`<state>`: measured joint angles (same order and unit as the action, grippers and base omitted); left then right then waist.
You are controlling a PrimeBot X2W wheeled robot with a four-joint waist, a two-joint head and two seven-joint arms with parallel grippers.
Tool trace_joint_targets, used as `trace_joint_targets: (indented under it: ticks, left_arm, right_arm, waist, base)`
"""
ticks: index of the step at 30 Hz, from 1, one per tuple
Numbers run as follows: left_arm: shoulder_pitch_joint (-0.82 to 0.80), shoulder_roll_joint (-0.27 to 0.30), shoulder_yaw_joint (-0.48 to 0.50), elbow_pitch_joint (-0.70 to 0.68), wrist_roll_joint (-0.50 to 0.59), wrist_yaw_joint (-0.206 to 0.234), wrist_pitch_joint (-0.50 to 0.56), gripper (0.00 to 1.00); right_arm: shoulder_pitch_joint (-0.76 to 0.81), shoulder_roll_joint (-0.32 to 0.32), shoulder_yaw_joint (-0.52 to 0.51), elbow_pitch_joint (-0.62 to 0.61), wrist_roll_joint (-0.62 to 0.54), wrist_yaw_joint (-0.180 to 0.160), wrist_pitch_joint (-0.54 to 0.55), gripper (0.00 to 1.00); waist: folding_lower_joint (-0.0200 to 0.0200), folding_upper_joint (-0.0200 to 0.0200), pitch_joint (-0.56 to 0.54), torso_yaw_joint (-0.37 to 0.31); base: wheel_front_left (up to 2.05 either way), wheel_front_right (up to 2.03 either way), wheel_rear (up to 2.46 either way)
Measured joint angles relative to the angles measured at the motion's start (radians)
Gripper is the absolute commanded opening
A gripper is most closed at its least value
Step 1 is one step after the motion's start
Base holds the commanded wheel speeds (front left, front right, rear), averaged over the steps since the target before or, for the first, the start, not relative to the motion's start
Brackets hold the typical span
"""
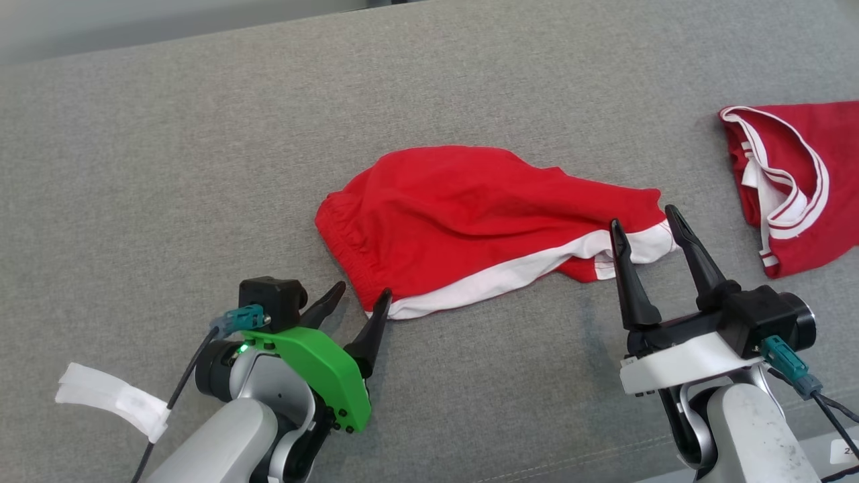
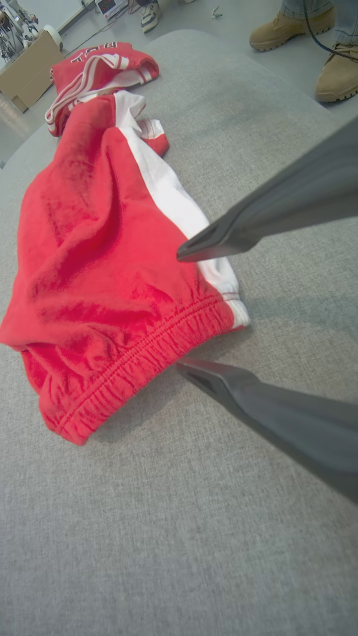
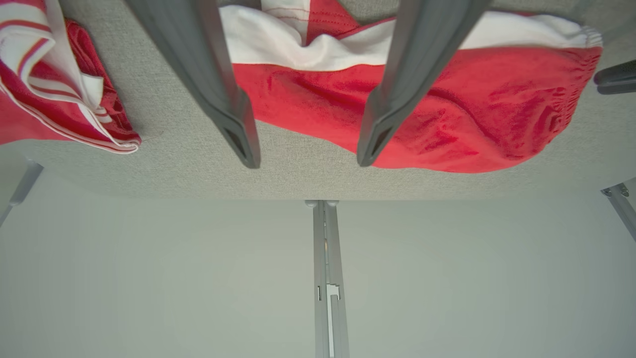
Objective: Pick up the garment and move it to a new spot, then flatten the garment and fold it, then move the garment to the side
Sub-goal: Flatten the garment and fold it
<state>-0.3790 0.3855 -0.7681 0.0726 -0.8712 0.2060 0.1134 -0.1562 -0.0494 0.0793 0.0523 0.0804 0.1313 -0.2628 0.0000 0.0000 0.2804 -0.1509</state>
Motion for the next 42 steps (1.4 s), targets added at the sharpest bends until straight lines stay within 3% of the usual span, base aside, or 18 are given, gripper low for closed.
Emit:
trace_joint_targets:
  ticks: [5, 11, 12, 14, 22, 28, 35, 36, 37, 38, 42]
  left_arm:
    - [-0.01, -0.03, -0.006, 0.032, -0.003, -0.005, -0.002, 1.0]
    - [-0.059, -0.063, -0.007, 0.104, -0.011, -0.022, 0.004, 1.0]
    - [-0.068, -0.062, -0.008, 0.124, -0.011, -0.023, 0.01, 0.72]
    - [-0.083, -0.058, -0.01, 0.157, 0.0, -0.025, 0.008, 0.0]
    - [-0.1, -0.052, -0.006, 0.175, -0.02, -0.067, 0.017, 0.0]
    - [-0.155, -0.021, 0.056, 0.168, -0.033, -0.054, 0.009, 0.0]
    - [-0.196, -0.014, 0.031, 0.269, -0.043, -0.049, 0.087, 0.0]
    - [-0.196, -0.015, 0.027, 0.283, -0.043, -0.055, 0.088, 0.15]
    - [-0.195, -0.017, 0.026, 0.292, -0.043, -0.059, 0.086, 0.48]
    - [-0.194, -0.019, 0.024, 0.299, -0.043, -0.061, 0.08, 1.0]
    - [-0.175, -0.01, 0.033, 0.305, -0.024, -0.06, 0.014, 1.0]
  right_arm:
    - [-0.005, -0.002, 0.007, 0.001, -0.003, 0.0, 0.0, 1.0]
    - [-0.012, -0.005, 0.004, 0.001, -0.003, 0.0, 0.0, 1.0]
    - [-0.012, -0.005, 0.003, 0.001, -0.003, 0.0, 0.0, 1.0]
    - [-0.012, -0.005, 0.006, 0.001, -0.003, 0.0, 0.0, 1.0]
    - [-0.012, -0.003, -0.004, 0.001, 0.002, 0.0, 0.0, 1.0]
    - [-0.01, -0.003, -0.007, 0.003, 0.002, 0.0, 0.0, 1.0]
    - [-0.011, -0.002, 0.017, 0.019, 0.003, 0.0, 0.0, 1.0]
    - [-0.011, -0.002, 0.02, 0.02, 0.003, 0.0, 0.0, 1.0]
    - [-0.011, -0.002, 0.019, 0.021, 0.004, 0.0, 0.0, 1.0]
    - [-0.011, -0.002, 0.017, 0.021, 0.004, 0.0, 0.0, 1.0]
    - [-0.009, -0.006, 0.0, 0.019, 0.002, 0.0, 0.0, 1.0]
  waist:
    - [0.0, 0.0, -0.007, 0.03]
    - [0.0, 0.0, 0.008, 0.017]
    - [0.0, 0.0, 0.011, 0.013]
    - [0.0, 0.0, 0.016, 0.004]
    - [0.0001, 0.0, 0.02, -0.027]
    - [0.0, 0.0, 0.011, -0.027]
    - [0.0001, 0.0, 0.001, -0.025]
    - [0.0001, 0.0, -0.001, -0.027]
    - [0.0001, 0.0, -0.003, -0.028]
    - [0.0001, 0.0, -0.004, -0.03]
    - [0.0, 0.0, -0.018, -0.032]
  base:
    - [0.0, 0.0, 0.0]
    - [0.0, 0.0, 0.0]
    - [0.0, 0.0, 0.0]
    - [0.0, 0.0, 0.0]
    - [0.0, 0.0, 0.0]
    - [0.0, 0.0, 0.0]
    - [0.0, 0.0, 0.0]
    - [0.0, 0.0, 0.0]
    - [0.0, 0.0, 0.0]
    - [0.0, 0.0, 0.0]
    - [0.0, 0.0, 0.0]
